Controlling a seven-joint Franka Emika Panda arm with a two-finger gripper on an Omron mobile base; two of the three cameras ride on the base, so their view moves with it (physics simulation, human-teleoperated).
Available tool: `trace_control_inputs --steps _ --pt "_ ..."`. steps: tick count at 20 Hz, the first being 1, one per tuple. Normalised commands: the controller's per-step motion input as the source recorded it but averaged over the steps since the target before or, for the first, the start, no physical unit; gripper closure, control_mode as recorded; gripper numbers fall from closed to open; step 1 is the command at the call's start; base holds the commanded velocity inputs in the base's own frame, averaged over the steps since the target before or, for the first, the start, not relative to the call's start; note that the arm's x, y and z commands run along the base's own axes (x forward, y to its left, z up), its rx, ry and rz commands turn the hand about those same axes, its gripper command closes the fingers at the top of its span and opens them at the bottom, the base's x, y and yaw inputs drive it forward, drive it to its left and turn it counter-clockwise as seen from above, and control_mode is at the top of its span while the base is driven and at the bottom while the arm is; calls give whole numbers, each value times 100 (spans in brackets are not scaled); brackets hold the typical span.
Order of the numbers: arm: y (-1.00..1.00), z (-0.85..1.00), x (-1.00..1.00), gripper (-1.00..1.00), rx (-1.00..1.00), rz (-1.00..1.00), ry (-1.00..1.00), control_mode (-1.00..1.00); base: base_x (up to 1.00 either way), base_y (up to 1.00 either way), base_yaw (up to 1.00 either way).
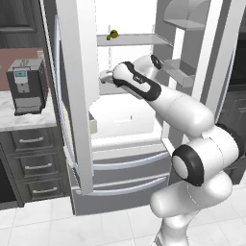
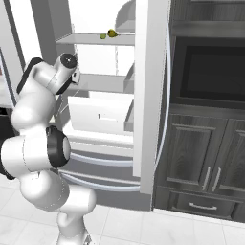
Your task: Take the lemon wedge from the fridge and place it on the plate with fish on the dining counter.
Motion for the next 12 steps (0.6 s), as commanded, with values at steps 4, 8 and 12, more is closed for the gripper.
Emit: trace_control_inputs --steps 4,8,12 --pt "54 -15 65 -100 0 6 0 -100 0 0 0" --pt "70 -8 46 -100 0 6 0 -100 0 0 0" --pt "100 -1 18 -100 0 6 -2 -100 0 0 0"
